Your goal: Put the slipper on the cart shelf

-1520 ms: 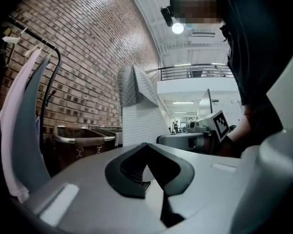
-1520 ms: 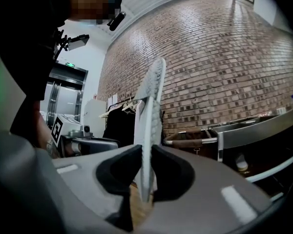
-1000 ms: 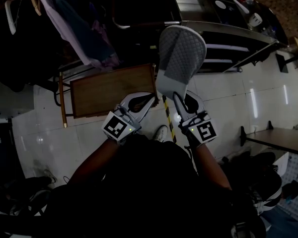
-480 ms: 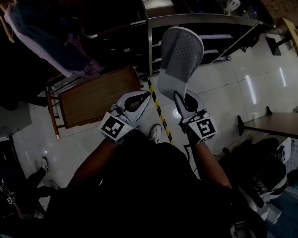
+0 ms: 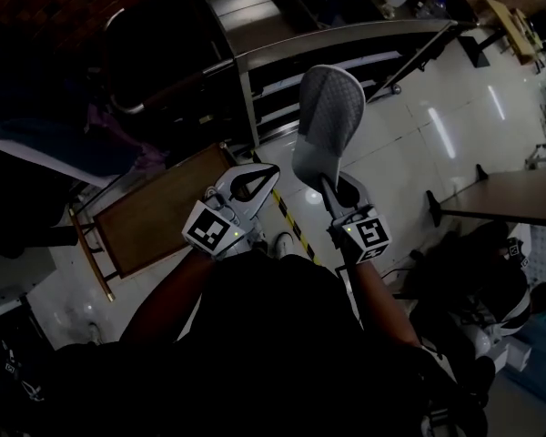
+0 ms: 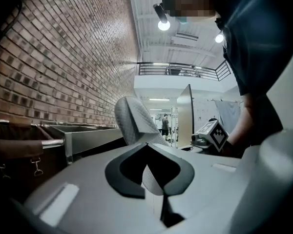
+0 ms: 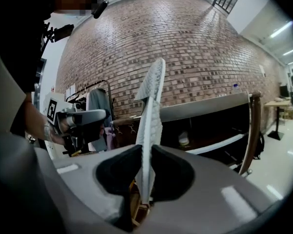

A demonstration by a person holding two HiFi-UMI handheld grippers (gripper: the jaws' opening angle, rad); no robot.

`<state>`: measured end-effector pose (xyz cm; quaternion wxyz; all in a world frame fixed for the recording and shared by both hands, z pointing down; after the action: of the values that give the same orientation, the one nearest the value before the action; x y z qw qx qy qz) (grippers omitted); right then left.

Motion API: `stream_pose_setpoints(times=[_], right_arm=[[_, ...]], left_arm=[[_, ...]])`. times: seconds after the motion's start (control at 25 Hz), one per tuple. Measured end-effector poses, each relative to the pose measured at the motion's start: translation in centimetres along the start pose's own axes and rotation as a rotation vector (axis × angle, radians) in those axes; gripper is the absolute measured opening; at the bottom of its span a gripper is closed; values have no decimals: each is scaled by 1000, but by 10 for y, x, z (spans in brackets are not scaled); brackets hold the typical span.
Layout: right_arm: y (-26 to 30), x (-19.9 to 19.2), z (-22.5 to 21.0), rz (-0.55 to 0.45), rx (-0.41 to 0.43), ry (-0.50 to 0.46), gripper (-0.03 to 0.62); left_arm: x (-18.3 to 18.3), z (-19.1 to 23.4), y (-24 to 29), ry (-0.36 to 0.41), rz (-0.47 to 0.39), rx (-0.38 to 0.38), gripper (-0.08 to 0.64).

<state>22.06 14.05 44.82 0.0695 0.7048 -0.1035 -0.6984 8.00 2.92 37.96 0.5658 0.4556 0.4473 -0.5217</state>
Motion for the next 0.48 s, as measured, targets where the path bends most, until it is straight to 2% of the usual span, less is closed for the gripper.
stream_pose_setpoints(times=[0.24, 0.48], right_arm=[[34, -41, -13, 102, 47, 216, 65], [63, -76, -34, 193, 101, 365, 66]], left_arm=[[-4, 33, 14, -21, -3, -39, 3], [-24, 49, 30, -20, 24, -41, 3]])
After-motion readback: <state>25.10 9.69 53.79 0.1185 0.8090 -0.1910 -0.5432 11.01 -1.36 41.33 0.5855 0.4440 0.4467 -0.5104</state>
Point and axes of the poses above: the fingertips, and each gripper's own axes: y forward along the fingers, z to its left, x out of its top, the point moved 5 cm from there along -y, backward along the fingers, and after that the axes turned 9 degrees about -y, right-handed, at the moved point
